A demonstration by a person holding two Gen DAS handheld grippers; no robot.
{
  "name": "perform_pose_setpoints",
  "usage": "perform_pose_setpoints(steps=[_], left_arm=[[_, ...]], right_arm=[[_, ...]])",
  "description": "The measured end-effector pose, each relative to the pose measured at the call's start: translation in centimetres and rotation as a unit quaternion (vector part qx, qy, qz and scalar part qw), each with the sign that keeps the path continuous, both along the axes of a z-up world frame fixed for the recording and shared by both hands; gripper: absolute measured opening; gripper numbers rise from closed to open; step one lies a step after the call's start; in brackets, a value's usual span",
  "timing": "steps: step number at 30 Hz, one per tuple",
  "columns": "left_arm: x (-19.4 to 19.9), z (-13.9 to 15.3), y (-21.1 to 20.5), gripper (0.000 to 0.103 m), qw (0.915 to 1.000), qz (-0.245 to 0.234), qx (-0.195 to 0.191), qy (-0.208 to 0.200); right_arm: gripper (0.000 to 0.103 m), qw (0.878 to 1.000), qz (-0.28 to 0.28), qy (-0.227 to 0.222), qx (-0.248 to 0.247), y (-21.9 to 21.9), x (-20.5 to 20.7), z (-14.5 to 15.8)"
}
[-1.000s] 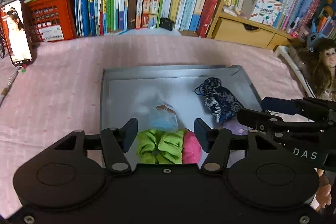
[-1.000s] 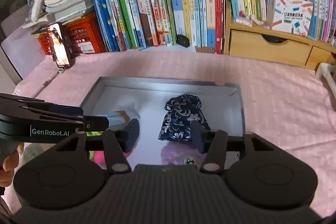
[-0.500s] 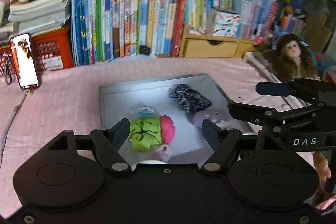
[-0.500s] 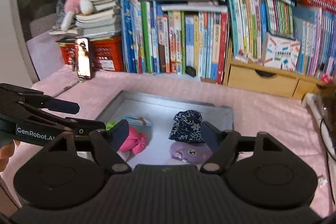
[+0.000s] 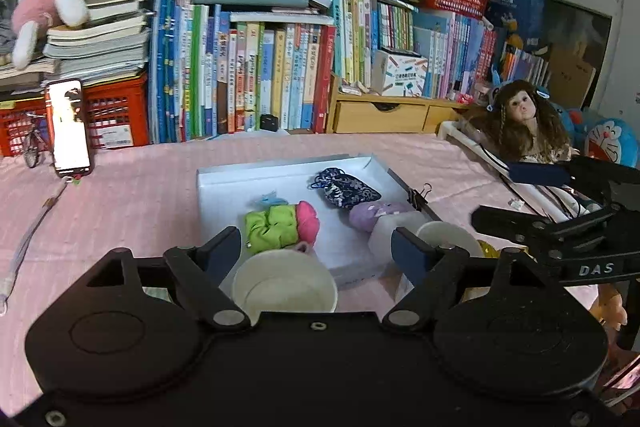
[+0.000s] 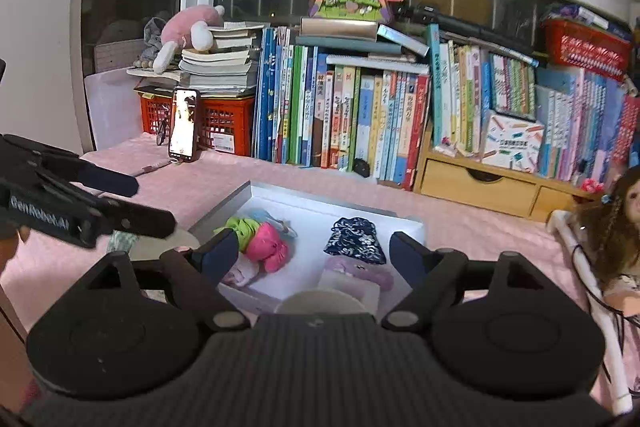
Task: Organize soft objects
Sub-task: 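Move both tools back toward the green gingham cloth and white fluffy ball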
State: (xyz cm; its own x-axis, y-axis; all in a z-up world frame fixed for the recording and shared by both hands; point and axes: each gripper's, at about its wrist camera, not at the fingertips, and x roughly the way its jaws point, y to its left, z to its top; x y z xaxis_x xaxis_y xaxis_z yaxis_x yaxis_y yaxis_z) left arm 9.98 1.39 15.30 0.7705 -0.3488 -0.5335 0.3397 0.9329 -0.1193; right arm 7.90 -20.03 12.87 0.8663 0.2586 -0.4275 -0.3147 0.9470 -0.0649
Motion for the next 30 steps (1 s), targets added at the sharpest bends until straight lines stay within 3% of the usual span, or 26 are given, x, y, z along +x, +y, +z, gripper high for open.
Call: perform_pose_setpoints(steps=[16,30], left_arm=[[-5.7,-3.7,5.5,0.085,0.9962,0.082,-0.004,-0.029],[-5.7,-8.5,7.9,0.084,0.9858,0.163,0.011,-0.037]], right_arm=[[0.102,0.999,-0.004,-0.042,-0.029,-1.0,-6.5,-3.9],[0.103,0.996,-0.079,-0.029,-0.017,-3.4,-7.6,-8.3]])
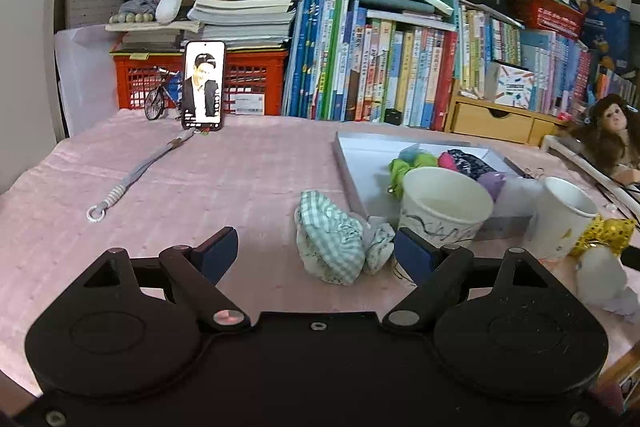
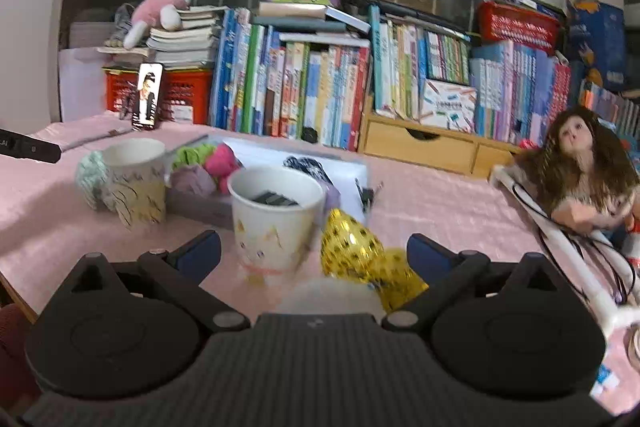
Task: Organize soft objects
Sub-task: 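Move both tools back toward the green gingham cloth and white fluffy ball, then grasp the gingham cloth with the left tool while the right tool grasps the fluffy ball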
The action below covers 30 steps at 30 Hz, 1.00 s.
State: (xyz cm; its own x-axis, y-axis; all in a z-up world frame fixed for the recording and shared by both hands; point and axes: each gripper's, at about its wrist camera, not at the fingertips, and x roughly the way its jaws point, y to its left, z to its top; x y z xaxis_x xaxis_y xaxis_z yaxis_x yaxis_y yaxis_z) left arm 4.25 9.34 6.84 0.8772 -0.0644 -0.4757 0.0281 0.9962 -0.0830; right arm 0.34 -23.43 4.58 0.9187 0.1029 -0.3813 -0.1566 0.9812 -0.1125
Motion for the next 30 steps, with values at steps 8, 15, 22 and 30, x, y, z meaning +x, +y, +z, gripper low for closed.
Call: perform_pose_setpoints(steps=[8,15,22,30], left_arm=[[2.3,-2.5,-0.7,0.084,0.9998,0.018,-0.002,-0.010],[4.3,-4.4,-0.4,0.080,0.9991,0.037,-0.019,0.005],[5.4,-5.3,0.0,0.073,0.9980,0.032,-0.051,0.018],[6.2,-5.6,-0.2,0.066,0.9966,0.030,-0.074,0.021]], right_arm=[[0.103,1.000,-0.011,0.009,-0.003,-0.2,0.1,-1.7],[0.103,0.999,-0.025,0.023,0.003,-0.3,0.5,-3.3],[0.103,0.999,-0.037,0.033,0.006,-0.3,1.0,-4.3],[0.101,0.998,-0.043,0.046,0.025,-0.4,1.5,-5.2]])
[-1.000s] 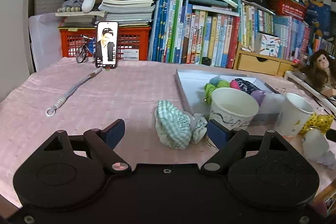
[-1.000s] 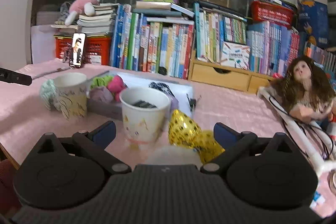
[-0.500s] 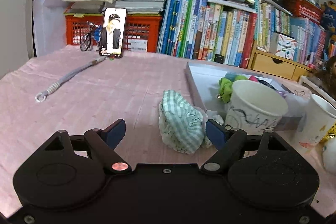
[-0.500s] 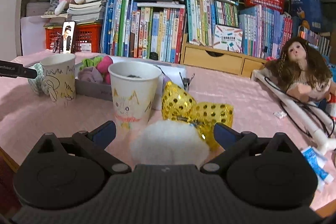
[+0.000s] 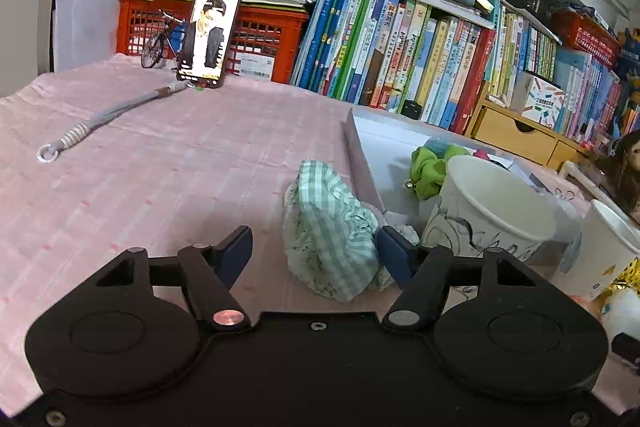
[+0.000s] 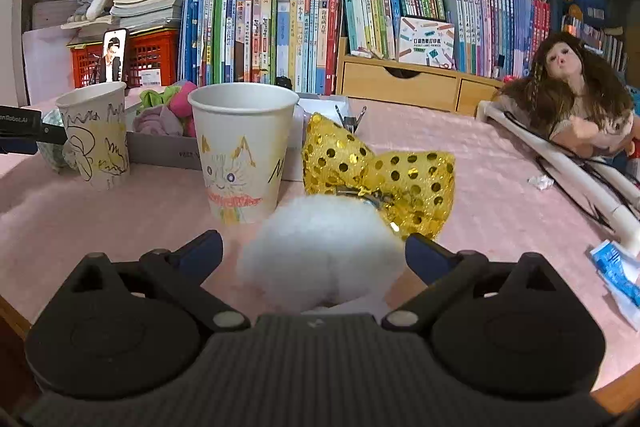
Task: Organize soft objects
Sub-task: 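Grasp the gingham cloth with the left tool while the right tool grasps the fluffy ball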
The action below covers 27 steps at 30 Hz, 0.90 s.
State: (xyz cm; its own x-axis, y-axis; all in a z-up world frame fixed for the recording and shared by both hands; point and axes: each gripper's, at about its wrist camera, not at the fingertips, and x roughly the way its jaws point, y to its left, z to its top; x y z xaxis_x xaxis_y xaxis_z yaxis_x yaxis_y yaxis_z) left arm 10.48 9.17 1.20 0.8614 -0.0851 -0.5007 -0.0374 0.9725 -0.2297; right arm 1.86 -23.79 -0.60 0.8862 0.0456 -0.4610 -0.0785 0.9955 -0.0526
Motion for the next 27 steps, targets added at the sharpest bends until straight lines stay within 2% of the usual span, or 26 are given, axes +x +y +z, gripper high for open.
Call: perform_pose_setpoints(steps=[7,11,14,16,19,27], left_arm=[[0.4,-0.1,-0.2,0.050,0.9997,-0.011,-0.020,0.005],[0.4,-0.1,-0.5,0.043,0.9997,-0.012,-0.019,0.005],[0.2,0.0,-0.7,0.035,0.9997,-0.015,-0.016,0.005],[0.0,0.1,-0.7,0.031,0.9998,-0.015,-0.015,0.004],[0.1,0.1,-0.7,0.027,0.9997,-0.015,-0.016,0.005],[-0.5,0.7,-0.5,0.024,0.9998,-0.016,-0.013,0.006]], right_arm=[[0.100,1.000,-0.004,0.002,0.006,0.1,0.2,-0.2],[0.097,1.000,-0.008,0.002,0.005,0.0,0.1,-0.4],[0.096,1.000,-0.012,0.004,0.003,0.0,0.0,-0.6],[0.091,1.000,-0.015,0.003,0.001,0.1,-0.1,-0.8],[0.081,1.000,-0.028,-0.003,-0.009,0.3,-0.4,-0.8],[0.077,0.999,-0.026,-0.014,0.018,-0.4,-0.7,0.2]])
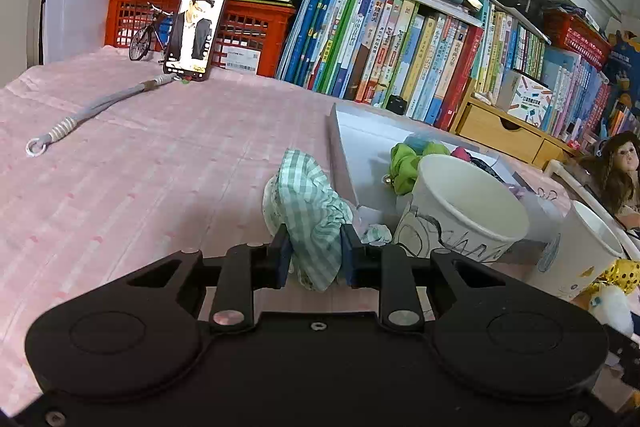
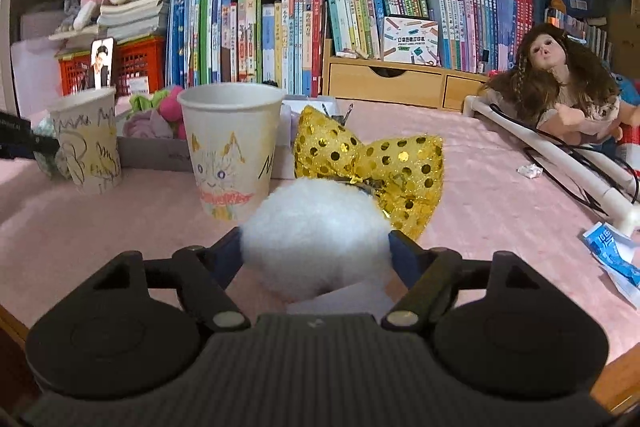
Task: Organize soft objects
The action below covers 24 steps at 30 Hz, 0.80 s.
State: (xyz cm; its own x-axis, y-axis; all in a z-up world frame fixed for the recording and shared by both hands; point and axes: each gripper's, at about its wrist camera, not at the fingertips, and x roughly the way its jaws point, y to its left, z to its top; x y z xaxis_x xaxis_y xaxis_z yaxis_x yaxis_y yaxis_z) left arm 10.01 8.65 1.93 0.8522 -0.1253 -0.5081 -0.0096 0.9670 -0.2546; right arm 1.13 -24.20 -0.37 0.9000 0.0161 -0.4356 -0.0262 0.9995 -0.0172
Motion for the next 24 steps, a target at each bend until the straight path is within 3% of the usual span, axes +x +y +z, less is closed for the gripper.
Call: perform_pose_setpoints(steps=[24], left_arm=[[-1.0,3.3,0.5,0.022,0.9992,0.002,0.015,-0.038]], right_arm=[[0.075,0.998,0.041,-0.057,0.005,1.6,0.1,4.1]])
